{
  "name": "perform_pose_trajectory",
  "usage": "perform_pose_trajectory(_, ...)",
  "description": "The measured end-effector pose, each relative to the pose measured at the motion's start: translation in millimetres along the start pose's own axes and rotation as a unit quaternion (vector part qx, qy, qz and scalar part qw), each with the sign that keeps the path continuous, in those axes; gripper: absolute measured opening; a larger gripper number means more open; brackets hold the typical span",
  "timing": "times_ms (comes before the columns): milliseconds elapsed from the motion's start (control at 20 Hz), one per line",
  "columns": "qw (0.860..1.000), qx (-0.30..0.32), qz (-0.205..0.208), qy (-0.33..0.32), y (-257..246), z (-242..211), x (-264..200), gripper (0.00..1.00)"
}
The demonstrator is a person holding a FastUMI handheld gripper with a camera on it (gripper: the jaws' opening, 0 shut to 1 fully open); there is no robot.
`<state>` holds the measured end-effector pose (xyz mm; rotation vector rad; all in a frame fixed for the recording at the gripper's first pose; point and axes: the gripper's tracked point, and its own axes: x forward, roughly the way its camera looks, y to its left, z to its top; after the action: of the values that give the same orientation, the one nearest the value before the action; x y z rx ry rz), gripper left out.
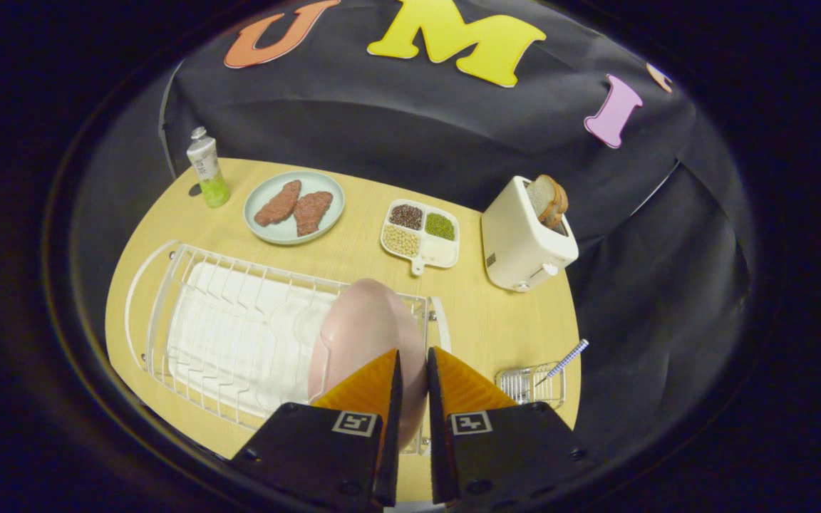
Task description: Take the plate from the dish rack, then take the spoon from the basket and place it into the plate.
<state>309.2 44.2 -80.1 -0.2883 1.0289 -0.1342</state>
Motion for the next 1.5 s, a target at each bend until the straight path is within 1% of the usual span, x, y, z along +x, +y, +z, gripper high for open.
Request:
perform_pose_trajectory(150,1.0,-0.014,-0.016,0.01,-4.8,-4.5,2.7,0.24)
perform_pose_trajectory(250,0.999,-0.026,-0.019,0.016,-4.6,-7.2,4.9,0.24)
perform_pose_trajectory(300,0.999,-0.027,-0.01,0.024,0.3,-11.6,4.8,0.25)
perform_pose_trajectory(350,0.999,-0.025,-0.013,0.022,-0.8,-11.0,5.1,0.28)
perform_pose_trajectory(400,0.999,-0.022,-0.013,0.022,0.3,-10.4,4.8,0.29)
perform_pose_trajectory(550,0.999,-0.016,-0.029,0.025,-0.5,-12.4,3.9,0.24)
perform_pose_trajectory(600,0.999,-0.013,-0.034,0.023,-0.2,-11.8,2.2,0.21)
perform_pose_trajectory(750,0.998,0.004,-0.063,0.009,-1.4,-7.5,-5.0,0.16)
perform_pose_trajectory(900,0.996,0.013,-0.088,-0.006,0.4,-4.9,-14.0,0.14)
perform_pose_trajectory(1100,0.991,0.03,-0.124,-0.026,1.2,-3.2,-17.1,0.13)
perform_pose_trajectory(1300,0.981,0.056,-0.176,-0.053,11.2,-2.6,-22.3,0.13)
perform_pose_trajectory(1500,0.969,0.047,-0.229,-0.085,18.4,-2.3,-34.5,0.13)
